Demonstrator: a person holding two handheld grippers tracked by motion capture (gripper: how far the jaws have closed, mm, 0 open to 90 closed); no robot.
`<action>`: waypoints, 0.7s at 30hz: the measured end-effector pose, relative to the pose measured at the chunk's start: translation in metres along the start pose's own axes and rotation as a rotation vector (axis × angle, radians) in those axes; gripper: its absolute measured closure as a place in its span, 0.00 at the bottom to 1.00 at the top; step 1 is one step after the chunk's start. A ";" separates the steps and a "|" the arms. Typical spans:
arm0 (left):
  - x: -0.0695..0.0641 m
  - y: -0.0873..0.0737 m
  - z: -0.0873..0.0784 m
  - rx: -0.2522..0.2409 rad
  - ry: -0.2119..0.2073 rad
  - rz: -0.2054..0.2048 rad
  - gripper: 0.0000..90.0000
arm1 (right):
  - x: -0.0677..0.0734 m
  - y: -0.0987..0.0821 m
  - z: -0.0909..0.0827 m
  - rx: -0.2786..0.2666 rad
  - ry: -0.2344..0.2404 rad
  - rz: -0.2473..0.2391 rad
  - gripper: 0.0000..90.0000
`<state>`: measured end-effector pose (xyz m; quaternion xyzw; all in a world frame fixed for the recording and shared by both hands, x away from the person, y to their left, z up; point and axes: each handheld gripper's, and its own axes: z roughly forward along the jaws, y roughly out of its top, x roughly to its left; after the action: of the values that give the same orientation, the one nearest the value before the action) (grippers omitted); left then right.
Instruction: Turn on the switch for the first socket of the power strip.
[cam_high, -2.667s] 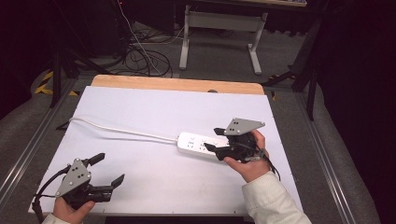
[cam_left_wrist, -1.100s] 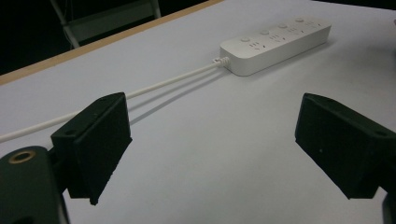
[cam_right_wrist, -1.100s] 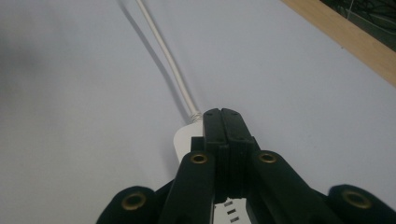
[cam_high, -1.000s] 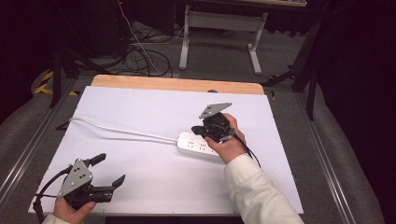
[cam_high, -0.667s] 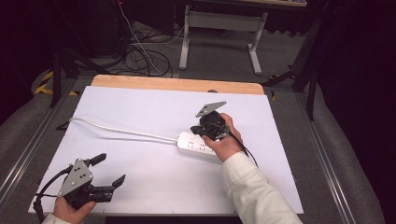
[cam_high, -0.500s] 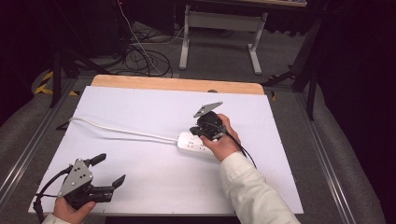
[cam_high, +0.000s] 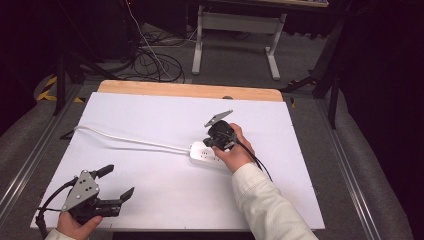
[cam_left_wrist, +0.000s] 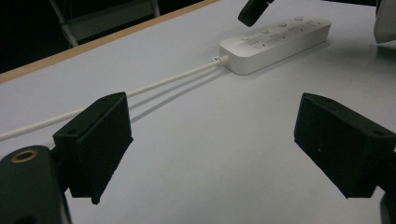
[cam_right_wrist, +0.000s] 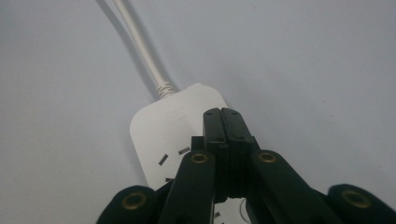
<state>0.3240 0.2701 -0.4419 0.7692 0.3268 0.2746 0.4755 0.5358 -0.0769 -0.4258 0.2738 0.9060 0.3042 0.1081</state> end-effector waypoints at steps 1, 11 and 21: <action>0.000 0.000 0.000 -0.001 0.001 0.004 0.13 | 0.000 0.000 0.001 0.002 -0.003 0.004 1.00; 0.000 0.000 0.000 0.002 0.000 -0.002 0.13 | 0.000 -0.001 0.009 0.029 -0.013 -0.001 1.00; 0.000 0.000 0.000 0.002 0.001 -0.002 0.13 | 0.003 -0.001 0.014 0.046 -0.024 -0.017 1.00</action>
<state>0.3240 0.2699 -0.4421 0.7691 0.3281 0.2743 0.4750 0.5383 -0.0693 -0.4378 0.2723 0.9136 0.2791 0.1154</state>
